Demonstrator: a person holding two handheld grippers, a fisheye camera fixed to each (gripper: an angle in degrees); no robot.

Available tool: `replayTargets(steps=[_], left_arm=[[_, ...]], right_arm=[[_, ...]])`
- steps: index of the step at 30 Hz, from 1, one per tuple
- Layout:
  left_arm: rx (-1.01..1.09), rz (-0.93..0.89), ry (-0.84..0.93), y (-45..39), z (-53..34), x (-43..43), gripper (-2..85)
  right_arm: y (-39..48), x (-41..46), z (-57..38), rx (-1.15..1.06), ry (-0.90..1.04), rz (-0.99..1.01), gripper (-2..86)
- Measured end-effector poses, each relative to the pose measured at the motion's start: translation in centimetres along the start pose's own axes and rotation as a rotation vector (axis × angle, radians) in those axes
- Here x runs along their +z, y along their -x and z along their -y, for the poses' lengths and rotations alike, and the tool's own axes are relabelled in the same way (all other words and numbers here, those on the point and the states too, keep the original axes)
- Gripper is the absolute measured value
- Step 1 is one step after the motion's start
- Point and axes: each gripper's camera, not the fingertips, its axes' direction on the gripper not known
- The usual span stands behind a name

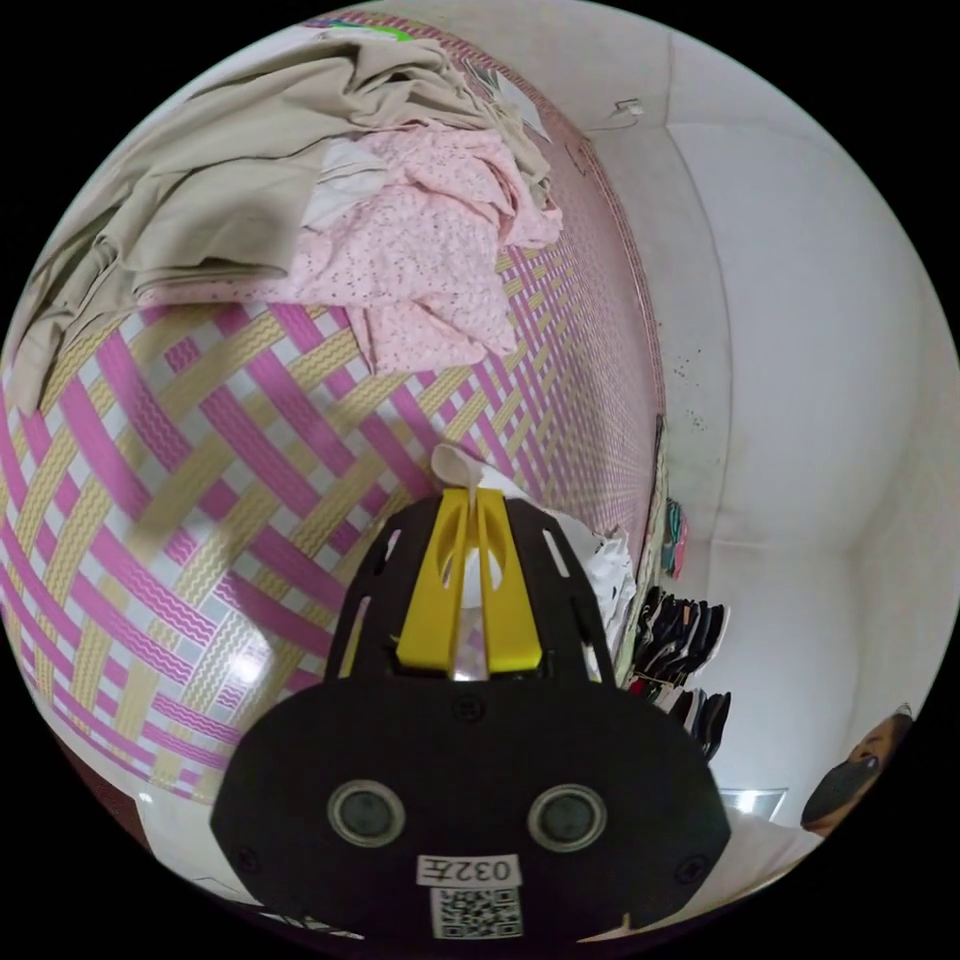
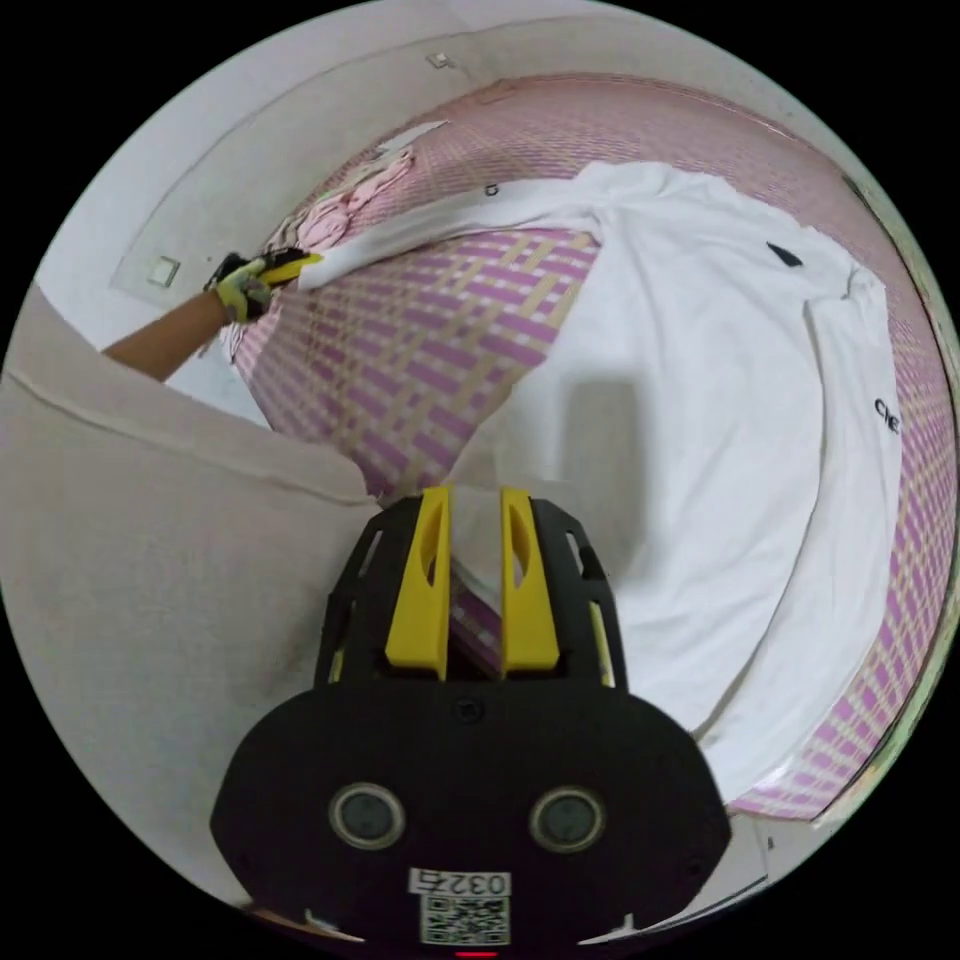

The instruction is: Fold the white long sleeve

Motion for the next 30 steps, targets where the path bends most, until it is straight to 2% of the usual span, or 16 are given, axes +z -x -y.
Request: replayTargets(steps=[5,10,12,15,18,21,23,26,30], left_arm=[[0.029,0.008,0.020,-0.9,-0.1,-0.5,-0.9],[0.046,-0.003,0.024,-1.7,-0.2,-1.4,-0.9],[0.043,-0.032,0.013,-1.9,-0.3,-1.8,-0.9],[0.041,-0.061,0.001,-2.0,-0.5,-2.4,-0.9],[0.036,-0.066,-0.009,-1.8,-0.9,-2.8,-0.9],[0.001,-0.148,-0.038,-1.4,-1.4,-3.3,-1.0],[0.007,-0.192,-0.049,-1.7,-1.6,-3.7,-1.0],[0.032,-0.188,-0.044,-2.7,-1.6,-3.9,-1.0],[0.041,-0.281,-0.078,-4.7,-2.4,-3.9,-1.0]], right_arm=[[3.8,1.3,-1.2,-0.159,0.001,-0.084,9.1],[4.1,1.9,-1.8,-0.137,0.003,-0.215,0.5],[3.8,1.1,-1.5,-0.133,0.012,-0.183,-0.3],[3.7,-3.3,-1.9,-0.131,-0.098,-0.105,-0.4],[2.5,-2.1,-2.3,-0.122,0.011,-0.070,1.6],[0.5,0.4,-2.9,-0.086,0.118,0.085,4.9],[0.1,-0.4,-3.2,-0.088,0.099,0.137,5.0],[-2.1,-3.8,-4.4,0.014,-0.051,0.088,4.0],[-8.9,-8.4,-7.9,0.277,-0.268,0.156,4.0]])
